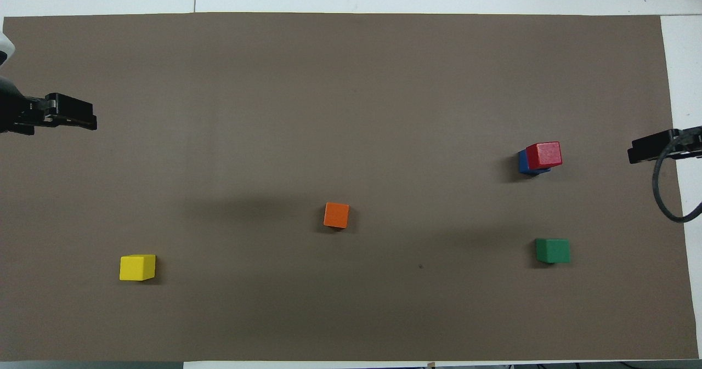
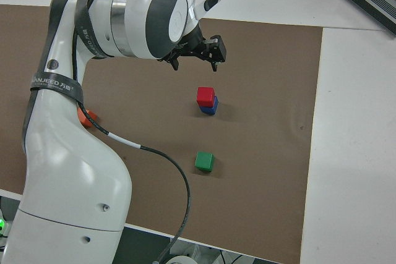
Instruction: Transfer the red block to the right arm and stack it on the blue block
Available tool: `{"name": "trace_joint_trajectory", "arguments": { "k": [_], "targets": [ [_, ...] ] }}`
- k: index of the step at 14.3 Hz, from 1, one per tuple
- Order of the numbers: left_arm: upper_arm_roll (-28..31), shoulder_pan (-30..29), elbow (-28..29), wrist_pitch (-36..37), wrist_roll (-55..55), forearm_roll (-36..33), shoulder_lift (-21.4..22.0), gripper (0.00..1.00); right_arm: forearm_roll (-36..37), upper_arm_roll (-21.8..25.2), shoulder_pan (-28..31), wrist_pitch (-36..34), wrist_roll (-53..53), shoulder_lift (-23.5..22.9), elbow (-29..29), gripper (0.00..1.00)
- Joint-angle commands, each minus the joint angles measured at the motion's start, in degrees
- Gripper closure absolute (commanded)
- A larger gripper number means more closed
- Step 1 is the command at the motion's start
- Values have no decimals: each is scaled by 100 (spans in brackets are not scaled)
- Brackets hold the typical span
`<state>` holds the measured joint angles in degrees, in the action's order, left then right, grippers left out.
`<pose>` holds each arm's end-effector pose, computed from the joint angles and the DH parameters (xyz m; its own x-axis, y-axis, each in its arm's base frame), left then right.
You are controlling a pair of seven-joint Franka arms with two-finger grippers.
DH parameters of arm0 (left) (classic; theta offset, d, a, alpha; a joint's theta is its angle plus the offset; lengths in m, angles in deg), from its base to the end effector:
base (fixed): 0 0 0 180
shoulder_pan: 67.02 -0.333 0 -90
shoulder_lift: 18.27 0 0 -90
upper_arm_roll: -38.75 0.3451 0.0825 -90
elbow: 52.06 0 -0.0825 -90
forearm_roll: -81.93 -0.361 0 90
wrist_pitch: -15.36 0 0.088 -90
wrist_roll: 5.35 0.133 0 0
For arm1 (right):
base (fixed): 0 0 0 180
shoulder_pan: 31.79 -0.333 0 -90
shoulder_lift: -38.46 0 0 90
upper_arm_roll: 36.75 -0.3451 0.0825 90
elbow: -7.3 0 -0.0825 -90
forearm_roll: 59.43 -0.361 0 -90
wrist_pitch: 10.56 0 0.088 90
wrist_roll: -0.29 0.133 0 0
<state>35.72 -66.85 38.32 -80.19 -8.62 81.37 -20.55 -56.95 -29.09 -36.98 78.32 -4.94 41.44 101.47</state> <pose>0.5544 -0.0292 0.6118 0.9987 0.0005 0.0508 0.0007 -1.0000 -0.0048 0.5090 -0.0297 0.6203 0.9979 0.0477 -0.0439 0.0492 -0.9983 0.0325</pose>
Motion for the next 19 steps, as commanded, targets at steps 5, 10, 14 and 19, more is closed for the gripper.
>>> {"name": "trace_joint_trajectory", "arguments": {
  "k": [5,10,14,19],
  "targets": [
    [48,9,112,19,55,100,123,0,-450,51,210,-459,-153,19,-74,0],
    [48,9,121,19,55,100,123,0,-397,51,210,-450,-180,-7,-74,0],
    [48,9,121,27,55,100,123,0,-126,51,158,-275,-189,-16,-74,0],
    [48,9,121,19,55,100,123,0,-116,51,211,-248,-197,-16,-57,0]
  ]
}}
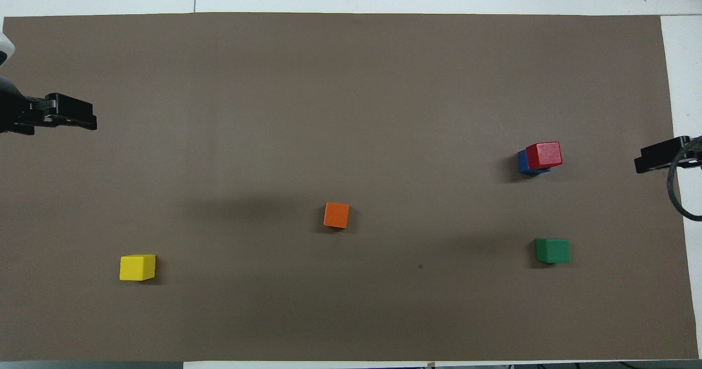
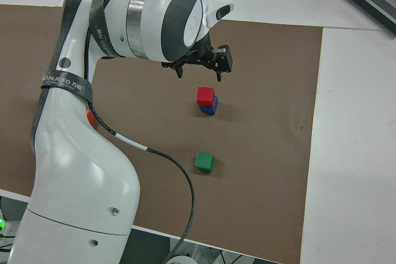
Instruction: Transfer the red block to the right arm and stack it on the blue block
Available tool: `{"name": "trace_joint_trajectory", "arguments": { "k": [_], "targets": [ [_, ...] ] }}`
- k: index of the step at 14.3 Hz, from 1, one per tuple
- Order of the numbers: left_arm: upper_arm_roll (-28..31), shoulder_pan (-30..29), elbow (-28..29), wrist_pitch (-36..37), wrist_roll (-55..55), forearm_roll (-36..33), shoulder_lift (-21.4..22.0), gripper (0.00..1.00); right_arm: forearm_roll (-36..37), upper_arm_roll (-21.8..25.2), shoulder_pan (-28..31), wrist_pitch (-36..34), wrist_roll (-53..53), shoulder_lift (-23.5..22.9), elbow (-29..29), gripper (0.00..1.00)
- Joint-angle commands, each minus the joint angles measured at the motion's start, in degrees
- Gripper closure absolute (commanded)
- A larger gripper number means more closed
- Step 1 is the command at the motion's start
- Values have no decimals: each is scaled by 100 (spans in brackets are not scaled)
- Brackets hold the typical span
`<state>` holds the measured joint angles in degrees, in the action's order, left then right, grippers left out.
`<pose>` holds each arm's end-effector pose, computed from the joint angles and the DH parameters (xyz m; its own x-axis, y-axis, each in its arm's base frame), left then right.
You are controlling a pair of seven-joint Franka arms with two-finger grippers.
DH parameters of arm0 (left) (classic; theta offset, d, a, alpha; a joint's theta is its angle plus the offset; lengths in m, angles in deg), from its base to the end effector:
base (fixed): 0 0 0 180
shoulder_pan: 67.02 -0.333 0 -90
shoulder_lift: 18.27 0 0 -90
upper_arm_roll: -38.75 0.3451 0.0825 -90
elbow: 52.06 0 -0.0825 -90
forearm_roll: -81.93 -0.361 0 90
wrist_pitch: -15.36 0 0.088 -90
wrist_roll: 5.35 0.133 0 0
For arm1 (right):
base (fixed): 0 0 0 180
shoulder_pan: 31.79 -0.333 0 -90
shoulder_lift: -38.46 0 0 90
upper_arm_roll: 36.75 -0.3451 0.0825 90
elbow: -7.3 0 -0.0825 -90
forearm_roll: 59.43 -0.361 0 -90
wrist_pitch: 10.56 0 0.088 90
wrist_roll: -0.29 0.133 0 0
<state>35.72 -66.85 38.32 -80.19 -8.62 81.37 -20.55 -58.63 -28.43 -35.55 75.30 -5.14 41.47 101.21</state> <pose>0.5544 -0.0292 0.6118 0.9987 0.0005 0.0508 0.0007 -1.0000 -0.0048 0.5007 -0.0440 0.6183 0.9959 0.0154 -0.0886 0.0152 -0.9999 -0.0020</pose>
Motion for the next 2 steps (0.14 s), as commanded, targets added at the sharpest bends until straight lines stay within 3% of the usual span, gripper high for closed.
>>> {"name": "trace_joint_trajectory", "arguments": {
  "k": [1,2],
  "targets": [
    [48,9,121,27,55,100,123,0,51,-15,60,53,-169,-19,-31,0],
    [48,9,121,19,55,100,123,0,51,-15,34,53,-151,-10,-31,0]
  ]
}}
